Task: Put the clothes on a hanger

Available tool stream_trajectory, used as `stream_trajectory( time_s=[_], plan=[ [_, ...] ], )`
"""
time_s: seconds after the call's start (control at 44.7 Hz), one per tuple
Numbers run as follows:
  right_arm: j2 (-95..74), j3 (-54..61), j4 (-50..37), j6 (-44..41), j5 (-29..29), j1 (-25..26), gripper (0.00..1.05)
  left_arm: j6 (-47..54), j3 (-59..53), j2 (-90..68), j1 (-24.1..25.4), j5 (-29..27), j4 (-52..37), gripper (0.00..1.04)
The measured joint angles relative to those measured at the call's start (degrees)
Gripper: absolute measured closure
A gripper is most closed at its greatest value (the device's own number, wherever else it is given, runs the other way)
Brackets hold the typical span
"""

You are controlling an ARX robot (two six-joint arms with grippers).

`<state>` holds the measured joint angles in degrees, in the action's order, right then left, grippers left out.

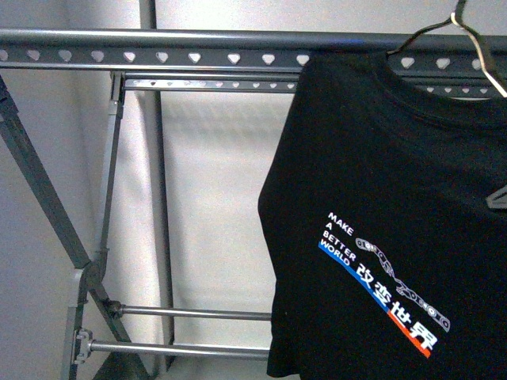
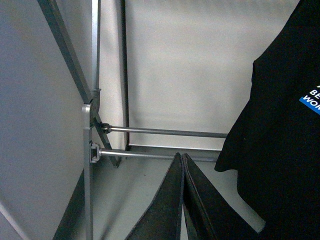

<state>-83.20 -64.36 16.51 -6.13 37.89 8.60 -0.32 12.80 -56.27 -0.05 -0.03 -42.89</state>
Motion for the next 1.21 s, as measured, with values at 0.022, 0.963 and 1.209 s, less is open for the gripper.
stream_trajectory(
  time_s=[0.022, 0.963, 1.209],
  plan=[
    [1.4, 1.46, -0.5, 0.85, 0.44, 0.79, 0.96, 0.02, -0.52, 0.68, 0.0, 0.02, 0.0, 1.01],
    [-21.27, -25.55, 6.12, 11.04, -17.18, -1.51, 0.97, 0.2, -11.76, 27.78, -0.02, 0.0, 14.58, 1.01],
    [-32.41, -37.29, 7.65, 16.26, -21.86, -3.93, 0.97, 0.2, -11.76, 35.58, -0.02, 0.0, 21.99, 1.01]
  ],
)
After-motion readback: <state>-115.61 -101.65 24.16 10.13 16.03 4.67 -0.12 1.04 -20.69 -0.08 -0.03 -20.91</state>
